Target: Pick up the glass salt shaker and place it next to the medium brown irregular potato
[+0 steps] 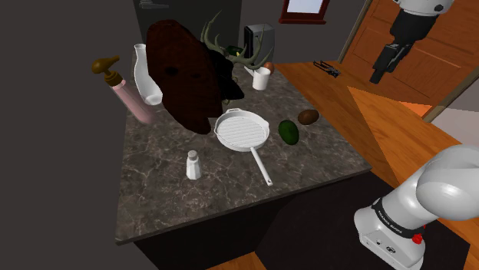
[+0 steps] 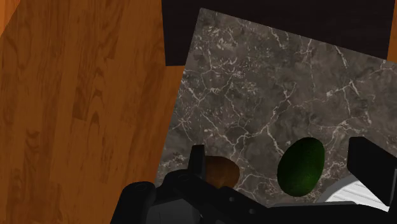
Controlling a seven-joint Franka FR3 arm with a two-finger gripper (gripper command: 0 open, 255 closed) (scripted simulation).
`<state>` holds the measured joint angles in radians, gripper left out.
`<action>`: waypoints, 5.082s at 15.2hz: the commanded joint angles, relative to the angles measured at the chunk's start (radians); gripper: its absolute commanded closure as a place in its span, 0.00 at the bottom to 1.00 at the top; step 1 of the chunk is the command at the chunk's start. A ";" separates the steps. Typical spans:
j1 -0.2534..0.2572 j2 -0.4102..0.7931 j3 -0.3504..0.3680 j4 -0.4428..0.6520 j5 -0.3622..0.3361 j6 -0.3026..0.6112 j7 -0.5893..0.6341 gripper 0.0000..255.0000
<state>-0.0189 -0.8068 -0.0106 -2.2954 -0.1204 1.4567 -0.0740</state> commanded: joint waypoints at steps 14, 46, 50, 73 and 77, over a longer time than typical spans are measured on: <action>0.079 0.264 0.232 0.046 0.140 0.178 0.245 0.00; 0.448 1.467 0.503 1.079 -0.170 0.190 0.813 0.00; 0.436 1.461 0.502 1.014 -0.170 0.247 0.818 0.00; 0.428 1.456 0.502 0.971 -0.171 0.285 0.822 1.00; 0.431 1.445 0.505 1.008 -0.165 0.238 0.817 1.00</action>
<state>0.4123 0.6445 0.4929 -1.2919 -0.2882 1.7054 0.7430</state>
